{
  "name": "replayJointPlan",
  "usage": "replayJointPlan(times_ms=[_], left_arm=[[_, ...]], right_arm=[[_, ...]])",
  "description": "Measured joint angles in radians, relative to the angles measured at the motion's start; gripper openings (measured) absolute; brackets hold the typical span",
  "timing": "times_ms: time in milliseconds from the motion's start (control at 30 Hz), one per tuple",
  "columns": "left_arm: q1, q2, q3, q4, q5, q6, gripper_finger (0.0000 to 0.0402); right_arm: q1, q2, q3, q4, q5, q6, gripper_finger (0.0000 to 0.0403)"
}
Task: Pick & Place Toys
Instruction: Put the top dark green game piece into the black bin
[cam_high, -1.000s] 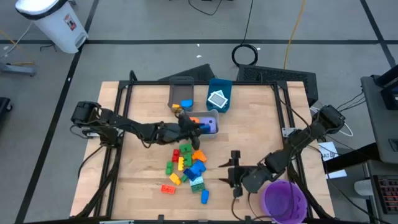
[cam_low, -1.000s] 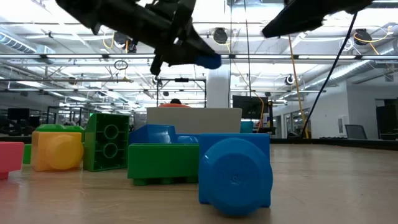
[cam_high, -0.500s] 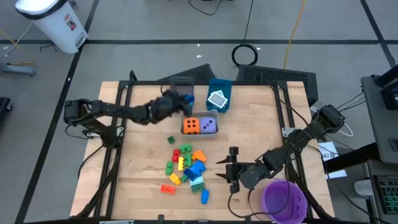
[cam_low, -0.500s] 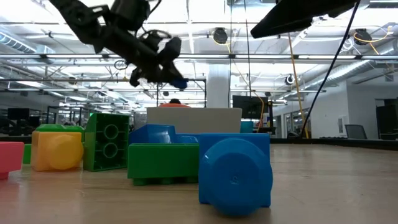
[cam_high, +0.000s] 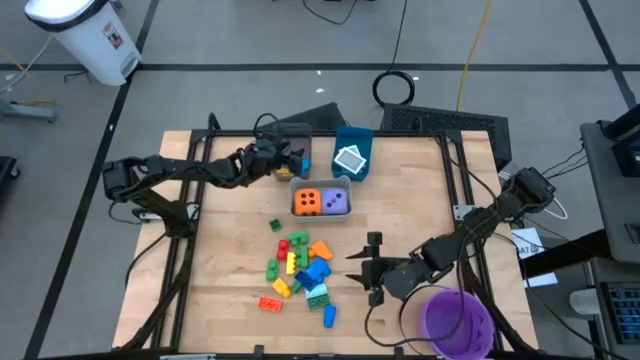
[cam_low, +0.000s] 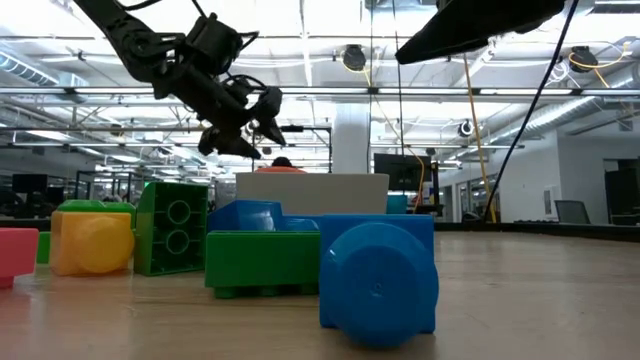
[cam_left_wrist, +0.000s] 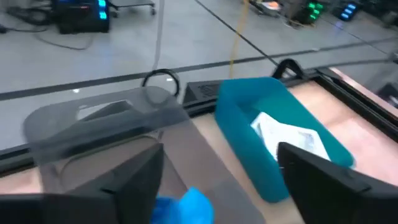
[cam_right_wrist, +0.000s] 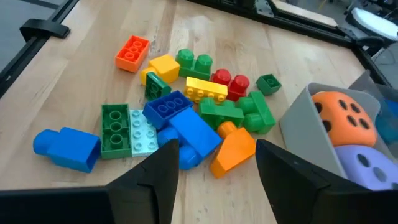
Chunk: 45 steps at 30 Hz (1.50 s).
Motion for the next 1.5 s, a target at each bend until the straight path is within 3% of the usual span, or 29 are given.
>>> replayJointPlan(times_ms=[200, 300, 367, 633, 967, 1167, 1300, 1500], left_arm=[[-0.002, -0.043, 0.0, -0.02, 0.136, 0.016, 0.0391], [-0.004, -0.089, 0.001, -0.085, 0.276, 0.066, 0.0394], [-0.028, -0.117, 0.001, -0.122, 0.312, 0.077, 0.0387], [-0.252, -0.287, 0.001, -0.143, 0.291, 0.274, 0.0366], [-0.498, -0.561, -0.055, -0.215, 0.283, 0.466, 0.0374], [-0.52, -0.728, -0.242, -0.176, 0.136, 0.439, 0.0368], [-0.518, -0.815, -0.351, -0.168, 0.019, 0.333, 0.0366], [-0.518, -0.841, -0.423, -0.161, 0.063, 0.201, 0.0365]], right_arm=[[0.0, -0.092, -0.022, -0.012, -0.001, -0.03, 0.0185], [0.0, -0.177, -0.096, 0.047, -0.001, -0.045, 0.0185], [0.0, -0.241, -0.175, 0.128, -0.001, -0.046, 0.0185], [0.0, -0.504, -0.482, 0.364, -0.001, -0.011, 0.0185], [0.0, -0.624, -0.579, 0.362, -0.001, 0.065, 0.0185], [0.0, -0.624, -0.579, 0.365, 0.001, 0.065, 0.0185], [0.0, -0.623, -0.579, 0.374, 0.001, 0.064, 0.0185], [0.0, -0.623, -0.579, 0.402, 0.003, 0.015, 0.0185]])
